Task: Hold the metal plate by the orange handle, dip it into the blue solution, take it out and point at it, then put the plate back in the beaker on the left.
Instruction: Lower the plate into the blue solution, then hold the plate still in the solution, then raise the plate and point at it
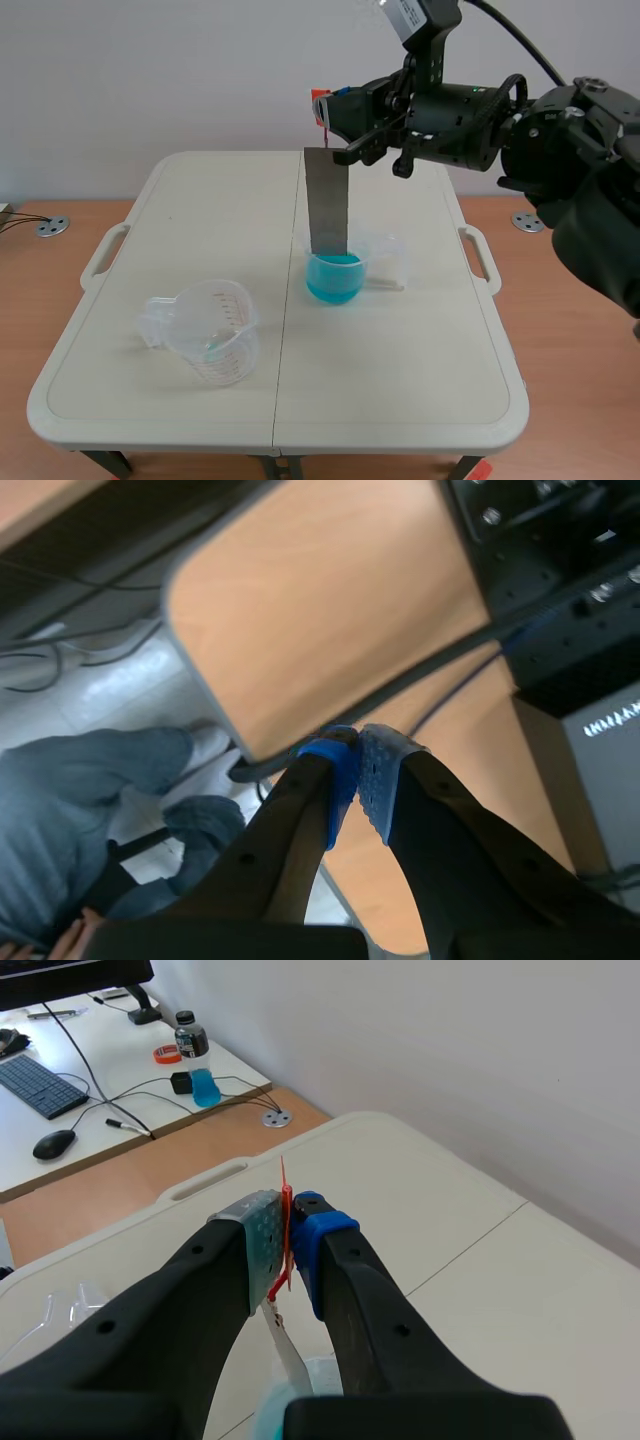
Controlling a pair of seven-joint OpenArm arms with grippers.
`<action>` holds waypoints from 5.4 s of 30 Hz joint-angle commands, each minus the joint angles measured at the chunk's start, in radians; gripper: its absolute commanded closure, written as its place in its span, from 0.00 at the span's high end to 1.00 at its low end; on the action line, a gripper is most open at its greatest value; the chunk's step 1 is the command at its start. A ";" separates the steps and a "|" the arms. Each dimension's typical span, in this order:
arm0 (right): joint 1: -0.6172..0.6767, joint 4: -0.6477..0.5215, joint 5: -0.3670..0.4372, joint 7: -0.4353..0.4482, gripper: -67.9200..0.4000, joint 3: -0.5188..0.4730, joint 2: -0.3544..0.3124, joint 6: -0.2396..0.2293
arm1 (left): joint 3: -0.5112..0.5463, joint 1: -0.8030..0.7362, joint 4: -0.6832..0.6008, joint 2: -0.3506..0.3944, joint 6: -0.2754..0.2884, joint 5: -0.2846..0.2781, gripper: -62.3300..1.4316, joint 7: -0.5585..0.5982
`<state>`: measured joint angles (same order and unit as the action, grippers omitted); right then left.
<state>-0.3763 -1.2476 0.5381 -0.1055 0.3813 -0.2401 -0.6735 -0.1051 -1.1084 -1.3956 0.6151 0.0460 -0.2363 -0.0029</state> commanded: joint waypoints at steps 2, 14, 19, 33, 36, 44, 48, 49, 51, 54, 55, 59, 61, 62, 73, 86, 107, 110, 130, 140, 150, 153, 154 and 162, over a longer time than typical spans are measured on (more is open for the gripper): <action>-0.025 0.017 0.003 0.027 0.02 -0.006 0.005 -0.001 | -0.005 -0.008 -0.010 -0.005 -0.001 -0.004 0.07 0.006; -0.025 0.110 -0.068 0.068 0.02 -0.006 0.028 -0.002 | -0.007 -0.007 -0.010 -0.005 -0.001 -0.005 0.07 0.006; -0.025 0.152 -0.101 0.080 0.02 -0.006 0.030 -0.002 | -0.007 -0.007 -0.010 -0.005 -0.001 -0.005 0.07 0.006; -0.022 0.196 -0.173 0.105 0.02 -0.006 0.030 -0.002 | -0.007 -0.007 -0.010 -0.005 -0.001 -0.005 0.07 0.006; -0.023 0.196 -0.173 0.105 0.02 -0.006 0.030 -0.002 | -0.007 -0.007 -0.010 -0.005 -0.001 -0.005 0.07 0.006; -0.023 0.196 -0.173 0.105 0.02 -0.006 0.030 -0.002 | -0.007 -0.007 -0.010 -0.005 -0.001 -0.005 0.07 0.006; -0.023 0.196 -0.173 0.105 0.02 -0.006 0.030 -0.002 | -0.007 -0.005 -0.010 -0.005 -0.001 -0.006 0.07 0.005; -0.023 0.196 -0.173 0.105 0.02 -0.006 0.030 -0.002 | -0.007 -0.005 -0.010 -0.005 -0.001 -0.006 0.07 0.005; -0.023 0.196 -0.173 0.105 0.02 -0.006 0.030 -0.002 | -0.007 -0.005 -0.010 -0.005 -0.001 -0.006 0.07 0.006; -0.023 0.196 -0.173 0.105 0.02 -0.006 0.030 -0.002 | -0.007 -0.005 -0.010 -0.005 -0.001 -0.006 0.07 0.006; -0.023 0.196 -0.173 0.105 0.02 -0.006 0.030 -0.002 | -0.007 -0.005 -0.010 -0.005 -0.001 -0.006 0.07 0.006; -0.023 0.196 -0.173 0.105 0.02 -0.006 0.030 -0.002 | -0.007 -0.005 -0.010 -0.005 -0.001 -0.006 0.07 0.006; -0.023 0.196 -0.173 0.105 0.02 -0.006 0.030 -0.002 | -0.007 -0.005 -0.010 -0.005 -0.001 -0.006 0.07 0.005; -0.023 0.196 -0.173 0.105 0.02 -0.006 0.030 -0.002 | -0.007 -0.005 -0.010 -0.005 -0.001 -0.006 0.07 0.005; -0.023 0.196 -0.172 0.106 0.02 -0.006 0.030 -0.002 | -0.007 -0.005 -0.010 -0.005 -0.001 -0.006 0.07 0.005; -0.023 0.196 -0.172 0.113 0.02 -0.006 0.030 -0.002 | -0.007 -0.005 -0.010 -0.005 -0.001 -0.006 0.07 0.005; -0.026 0.187 -0.169 0.148 0.02 -0.007 0.030 -0.009 | -0.007 -0.002 -0.010 -0.005 0.000 -0.006 0.07 0.006; -0.026 0.175 -0.169 0.147 0.02 -0.007 0.029 -0.009 | -0.007 -0.002 -0.010 -0.002 0.002 -0.006 0.07 0.006; -0.025 0.027 -0.168 0.142 0.02 -0.031 0.013 -0.032 | -0.007 -0.002 -0.010 0.001 0.002 -0.006 0.07 0.003; -0.025 -0.068 -0.159 0.093 0.02 -0.081 0.012 -0.032 | 0.028 -0.005 -0.055 0.034 0.001 -0.016 0.07 0.002; -0.025 -0.176 -0.095 0.008 0.02 -0.087 0.010 -0.031 | 0.234 -0.008 -0.147 0.062 0.001 -0.105 0.07 -0.056; -0.025 -0.205 -0.069 -0.005 0.02 -0.093 0.010 -0.031 | 0.294 -0.008 -0.181 0.087 0.000 -0.150 0.07 -0.078; -0.025 -0.214 -0.060 -0.011 0.02 -0.097 0.010 -0.031 | 0.313 -0.008 -0.192 0.096 0.000 -0.162 0.07 -0.079; -0.025 -0.263 -0.003 -0.056 0.02 -0.126 0.011 -0.031 | 0.443 -0.002 -0.264 0.194 -0.003 -0.288 0.07 -0.080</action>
<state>-0.3763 -1.4864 0.5182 -0.1761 0.2672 -0.2249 -0.7040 0.3347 -1.1084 -1.6455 0.8021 0.0460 -0.5117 -0.0937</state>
